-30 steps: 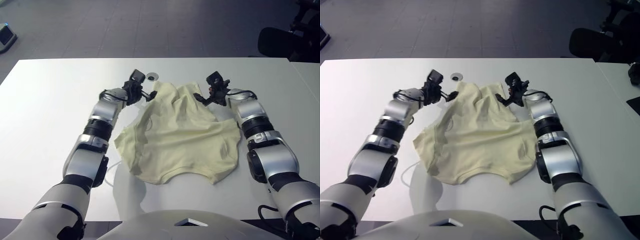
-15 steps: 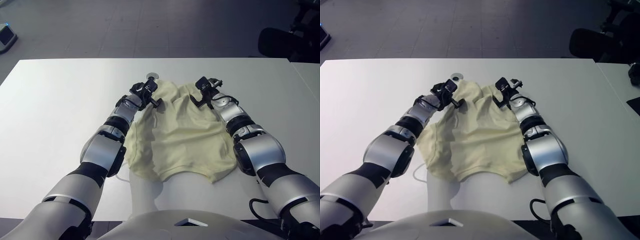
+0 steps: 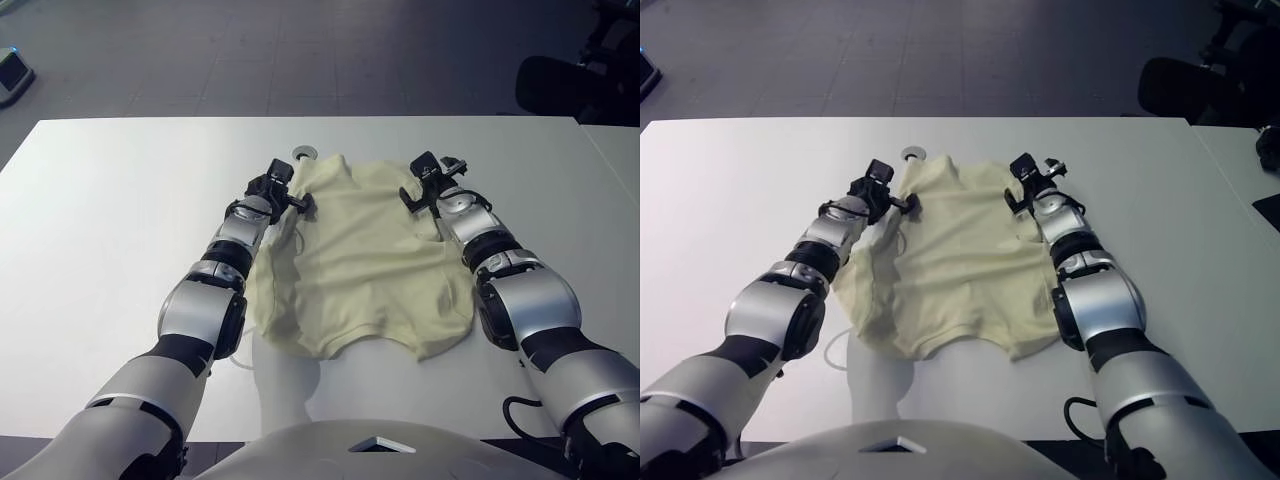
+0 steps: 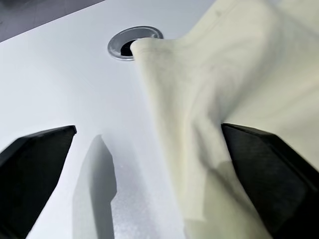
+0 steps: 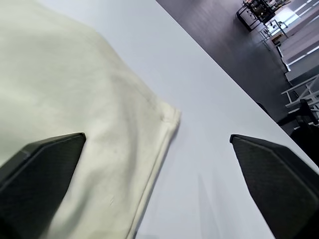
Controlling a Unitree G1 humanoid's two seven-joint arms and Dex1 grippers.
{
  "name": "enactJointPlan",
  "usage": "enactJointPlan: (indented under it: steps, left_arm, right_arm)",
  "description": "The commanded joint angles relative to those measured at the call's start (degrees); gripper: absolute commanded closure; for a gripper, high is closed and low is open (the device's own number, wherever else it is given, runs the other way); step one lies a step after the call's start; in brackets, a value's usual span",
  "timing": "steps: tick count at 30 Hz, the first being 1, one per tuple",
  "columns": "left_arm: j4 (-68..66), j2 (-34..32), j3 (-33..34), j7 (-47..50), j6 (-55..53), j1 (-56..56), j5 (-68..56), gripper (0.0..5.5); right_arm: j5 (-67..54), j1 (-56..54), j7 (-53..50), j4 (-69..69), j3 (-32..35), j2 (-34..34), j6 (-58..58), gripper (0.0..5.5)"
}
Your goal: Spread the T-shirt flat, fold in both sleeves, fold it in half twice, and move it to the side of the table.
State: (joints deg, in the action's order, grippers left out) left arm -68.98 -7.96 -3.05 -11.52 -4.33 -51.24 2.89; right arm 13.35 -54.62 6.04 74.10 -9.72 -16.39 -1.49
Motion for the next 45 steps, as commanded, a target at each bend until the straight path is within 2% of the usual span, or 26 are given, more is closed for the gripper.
enactJointPlan:
  steps: [1, 10, 12, 14, 16, 18, 21, 24, 28, 33, 39, 45]
  left_arm:
    - [-2.0, -1.5, 0.5, 2.9, -4.2, 3.8, 1.0, 0.13]
    - [4.8, -1.2, 1.8, 0.9, 0.6, 2.4, -0.3, 0.13]
    - [11.0, -2.4, 2.3, -0.5, 0.0, 2.5, -0.9, 0.13]
    - [22.7, -4.6, 2.9, -2.7, -3.6, 5.2, -1.9, 0.13]
    - [39.2, -7.2, 4.1, -5.4, -10.9, 10.3, -3.9, 0.13]
    - [59.4, -10.2, 7.4, -6.9, -21.9, 17.2, -8.1, 0.13]
    - [84.2, -11.4, 15.7, -5.1, -38.6, 27.4, -16.0, 0.13]
    - [99.2, -9.3, 24.4, -1.8, -51.1, 33.4, -20.1, 0.13]
    - [108.1, -6.0, 29.5, 0.1, -60.5, 38.9, -22.7, 0.13]
    - [115.0, -2.8, 33.4, 1.4, -69.1, 42.7, -24.5, 0.13]
    - [117.3, -0.7, 34.7, 3.3, -76.4, 38.9, -26.1, 0.13]
    - [117.6, 0.1, 34.5, 4.0, -78.9, 38.2, -26.0, 0.13]
  right_arm:
    - [0.8, 1.5, -0.5, 1.4, 0.4, -1.0, -2.6, 0.10]
    - [-8.3, -0.8, -0.4, -4.4, 10.9, -2.2, 6.6, 0.10]
    - [-12.0, 1.5, 2.3, -9.9, 14.4, -4.6, 6.3, 0.10]
    - [-16.4, 6.7, 5.5, -19.2, 18.3, -7.3, 3.0, 0.10]
    - [-21.9, 15.3, 7.3, -33.6, 23.3, -9.4, -5.7, 0.10]
    - [-31.4, 27.5, 7.3, -53.8, 30.3, -9.7, -21.4, 0.10]
    - [-45.9, 44.0, 4.6, -78.6, 38.3, -7.7, -40.3, 0.10]
    - [-64.6, 54.7, -1.0, -90.7, 43.9, -4.1, -52.4, 0.10]
    - [-79.5, 65.0, -8.4, -96.3, 44.4, -0.8, -57.8, 0.10]
    - [-92.1, 68.3, -17.7, -97.6, 42.9, -1.6, -59.5, 0.10]
    - [-99.9, 70.6, -25.7, -97.8, 40.2, -3.1, -58.0, 0.10]
    - [-103.6, 71.3, -29.6, -97.1, 37.8, -4.0, -54.4, 0.10]
